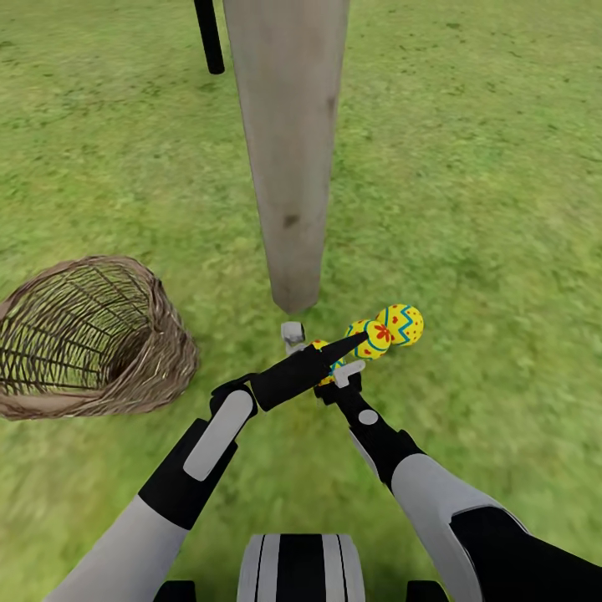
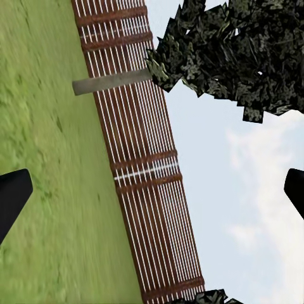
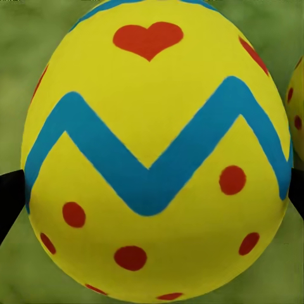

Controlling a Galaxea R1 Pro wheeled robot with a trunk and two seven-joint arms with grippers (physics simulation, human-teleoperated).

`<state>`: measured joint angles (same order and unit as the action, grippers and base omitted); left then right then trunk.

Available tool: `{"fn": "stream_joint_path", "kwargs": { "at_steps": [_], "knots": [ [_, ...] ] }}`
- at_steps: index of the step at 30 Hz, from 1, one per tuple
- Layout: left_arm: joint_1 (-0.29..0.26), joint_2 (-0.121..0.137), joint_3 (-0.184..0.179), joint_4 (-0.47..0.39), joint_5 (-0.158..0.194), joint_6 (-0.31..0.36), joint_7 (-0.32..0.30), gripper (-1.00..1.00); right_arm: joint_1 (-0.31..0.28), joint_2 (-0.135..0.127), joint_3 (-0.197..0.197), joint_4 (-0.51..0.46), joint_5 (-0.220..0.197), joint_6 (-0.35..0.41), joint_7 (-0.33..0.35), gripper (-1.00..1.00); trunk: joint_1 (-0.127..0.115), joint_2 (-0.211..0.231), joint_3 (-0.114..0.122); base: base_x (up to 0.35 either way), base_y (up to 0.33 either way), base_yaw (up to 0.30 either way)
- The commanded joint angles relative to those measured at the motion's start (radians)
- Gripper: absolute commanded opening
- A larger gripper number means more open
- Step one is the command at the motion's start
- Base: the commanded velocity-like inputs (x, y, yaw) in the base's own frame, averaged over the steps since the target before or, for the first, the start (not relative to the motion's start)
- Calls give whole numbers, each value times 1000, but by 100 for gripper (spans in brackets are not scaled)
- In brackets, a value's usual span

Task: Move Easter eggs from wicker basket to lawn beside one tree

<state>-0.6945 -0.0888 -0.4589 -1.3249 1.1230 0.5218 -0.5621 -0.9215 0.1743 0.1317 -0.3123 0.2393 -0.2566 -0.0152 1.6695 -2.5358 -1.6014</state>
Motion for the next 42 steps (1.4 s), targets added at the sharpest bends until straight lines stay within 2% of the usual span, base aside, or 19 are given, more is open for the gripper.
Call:
{"fn": "stream_joint_path", "kwargs": {
  "at_steps": [1, 5, 20, 24, 27, 30, 42],
  "knots": [
    [0, 0, 0, 0, 9, 9, 1, 100, 0, 0, -1, 1, 8, -2, -2, -100, 0, 0, 0, 69, 0, 0],
    [0, 0, 0, 0, 9, 8, 0, 100, 0, 0, -1, 1, 8, -3, -2, -100, 0, 0, 0, 193, 0, 0],
    [0, 0, 0, 1, 9, 8, 0, 100, 0, 0, -2, 1, 8, -6, -4, -100, 0, 0, 0, 5, 0, 0],
    [0, 1, 0, 0, 10, 7, 0, 100, -3, 0, 0, 5, 9, 18, -63, -100, 0, 0, 0, 0, 0, 0],
    [0, 1, 0, 0, 12, 8, -1, 100, -11, 0, -1, 8, 9, 25, -73, -100, 0, 0, 0, 0, 0, 0],
    [0, 0, 0, 0, 12, 7, 0, 100, -12, 0, -1, 9, 9, 25, -75, -100, 1, -1, -12, 0, 0, 0],
    [0, 0, 0, 0, 12, 7, 0, 100, -11, 0, -1, 7, 9, 24, -75, -100, 3, -2, -24, 0, 0, 0]
  ]
}}
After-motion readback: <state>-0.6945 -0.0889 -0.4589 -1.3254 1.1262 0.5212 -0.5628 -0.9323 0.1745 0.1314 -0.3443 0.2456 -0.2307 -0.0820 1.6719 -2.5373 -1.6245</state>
